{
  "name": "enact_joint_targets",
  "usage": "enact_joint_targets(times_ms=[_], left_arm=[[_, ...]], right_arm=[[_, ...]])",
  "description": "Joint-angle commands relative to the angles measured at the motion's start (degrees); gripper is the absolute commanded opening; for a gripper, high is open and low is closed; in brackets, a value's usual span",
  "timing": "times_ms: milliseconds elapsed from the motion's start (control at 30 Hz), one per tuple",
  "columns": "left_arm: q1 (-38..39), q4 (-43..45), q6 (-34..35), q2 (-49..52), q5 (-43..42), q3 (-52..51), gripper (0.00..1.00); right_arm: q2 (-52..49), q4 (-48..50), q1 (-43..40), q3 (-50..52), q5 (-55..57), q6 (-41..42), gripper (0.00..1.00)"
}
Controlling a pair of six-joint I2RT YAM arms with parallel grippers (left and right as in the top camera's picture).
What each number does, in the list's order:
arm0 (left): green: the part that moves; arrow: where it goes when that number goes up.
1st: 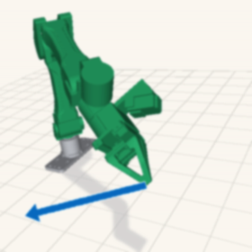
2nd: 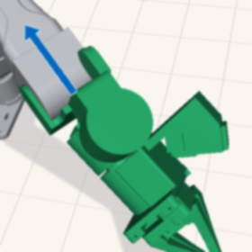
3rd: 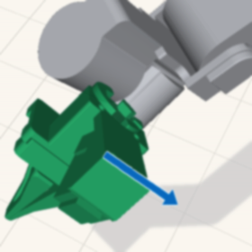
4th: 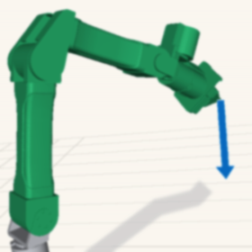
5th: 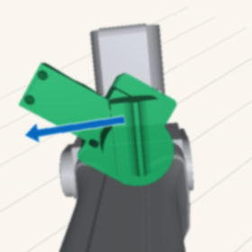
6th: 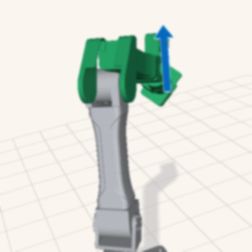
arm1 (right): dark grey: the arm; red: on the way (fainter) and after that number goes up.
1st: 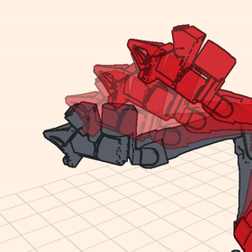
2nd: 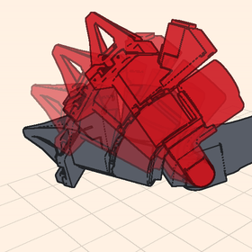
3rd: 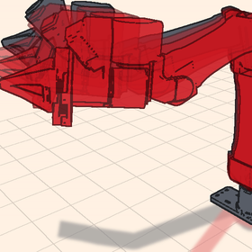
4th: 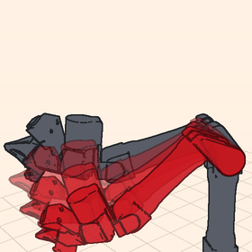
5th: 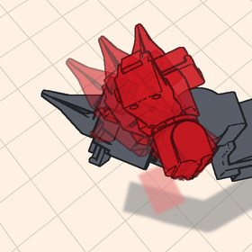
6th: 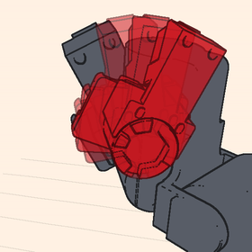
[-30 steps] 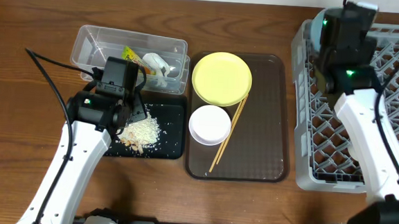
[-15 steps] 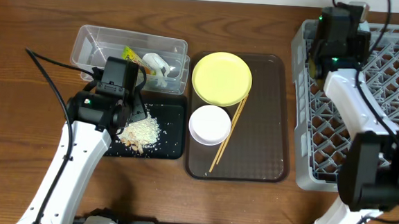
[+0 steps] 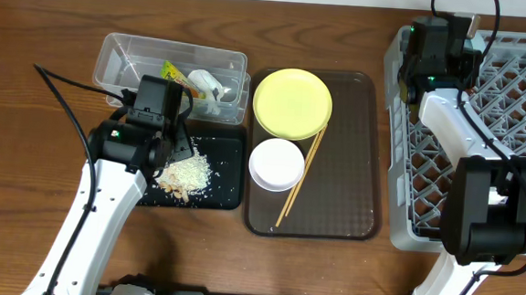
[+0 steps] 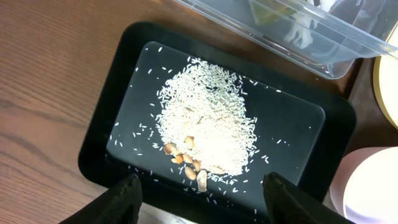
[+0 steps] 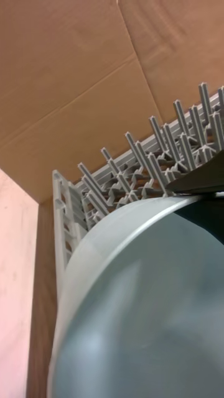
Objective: Sort waste into correct bins and load items into the dishwasher rack
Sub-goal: 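Lift the light-blue bowl with the right gripper into the rack, then reach the right gripper to the white bowl and grasp its rim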
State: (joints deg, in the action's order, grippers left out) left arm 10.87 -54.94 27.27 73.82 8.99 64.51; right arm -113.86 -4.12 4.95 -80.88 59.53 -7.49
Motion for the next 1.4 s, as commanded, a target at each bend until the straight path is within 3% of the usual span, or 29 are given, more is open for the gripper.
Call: enact_joint_targets(times_ms=[0,300,500,667,833,900,1133,1367], left_arm=[[-0.35,-0.09,1.16,0.07,0.46,-0.20,0.65],[-0.35,-0.11,1.16,0.07,0.46,-0.20,0.66],[-0.35,-0.13,1.16,0.07,0.46,-0.20,0.65],[-0.35,-0.15,1.14,0.07,0.46,-0.20,0.65],[-0.35,-0.20,1.11,0.07,0.50,-0.20,0.66],[-0.35,-0.31,1.11,0.07,0.52,-0.20,0.66],[-0.37,-0.66,3.89,0.17,4.44,-0.20,0.66],[-0.94,-0.94,6.27,0.22,4.59,-0.22,0.66]], right_arm=[[-0.66,-2.23,0.70,-0.04,0.17,1.70,0.01],[-0.66,-10.88,4.48,-0.04,-0.02,8.39,0.01],[-0.55,-16.70,8.13,-0.04,0.00,12.28,0.08],[2.03,-23.39,10.29,-0.04,-0.94,15.82,0.28],[9.18,-32.46,11.15,-0.07,-17.79,15.82,0.54],[12.28,-35.52,11.67,-0.07,-27.06,15.82,0.57],[17.05,-41.20,15.54,0.07,-68.61,17.77,0.58],[13.00,-46.62,21.81,2.36,-70.93,19.69,0.56]])
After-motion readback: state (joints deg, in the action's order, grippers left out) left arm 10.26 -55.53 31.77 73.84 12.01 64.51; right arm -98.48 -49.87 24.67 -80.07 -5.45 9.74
